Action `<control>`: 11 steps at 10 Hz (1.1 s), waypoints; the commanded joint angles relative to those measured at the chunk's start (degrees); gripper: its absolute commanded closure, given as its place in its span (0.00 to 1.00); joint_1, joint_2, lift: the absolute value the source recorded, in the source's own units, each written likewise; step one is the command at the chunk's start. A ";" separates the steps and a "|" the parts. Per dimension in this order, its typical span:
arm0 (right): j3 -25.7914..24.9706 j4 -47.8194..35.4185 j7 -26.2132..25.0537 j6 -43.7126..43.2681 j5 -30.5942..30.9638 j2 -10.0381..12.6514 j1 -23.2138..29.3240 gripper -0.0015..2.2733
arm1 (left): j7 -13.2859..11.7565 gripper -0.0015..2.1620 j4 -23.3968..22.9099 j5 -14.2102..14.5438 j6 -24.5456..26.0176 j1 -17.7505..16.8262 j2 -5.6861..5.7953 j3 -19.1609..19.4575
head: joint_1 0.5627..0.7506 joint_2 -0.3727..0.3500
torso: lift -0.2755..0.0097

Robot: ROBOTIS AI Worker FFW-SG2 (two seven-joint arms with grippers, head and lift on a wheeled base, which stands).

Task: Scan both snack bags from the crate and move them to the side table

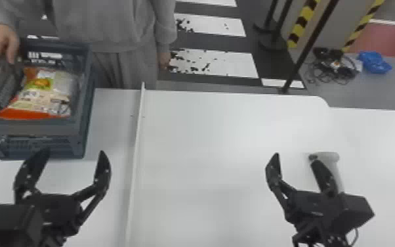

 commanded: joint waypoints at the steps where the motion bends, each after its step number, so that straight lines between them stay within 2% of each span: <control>1: 0.00 0.28 0.00 0.00 0.00 0.00 -0.12 0.05 | -0.20 0.05 0.20 0.11 -0.10 -0.03 0.00 0.09 | 0.70 0.34 | 0.70; 11: 0.00 0.45 0.00 0.18 0.00 0.09 -0.30 0.05 | -0.82 0.05 0.20 0.37 -0.10 -0.29 0.00 0.18 | 0.70 0.34 | 0.70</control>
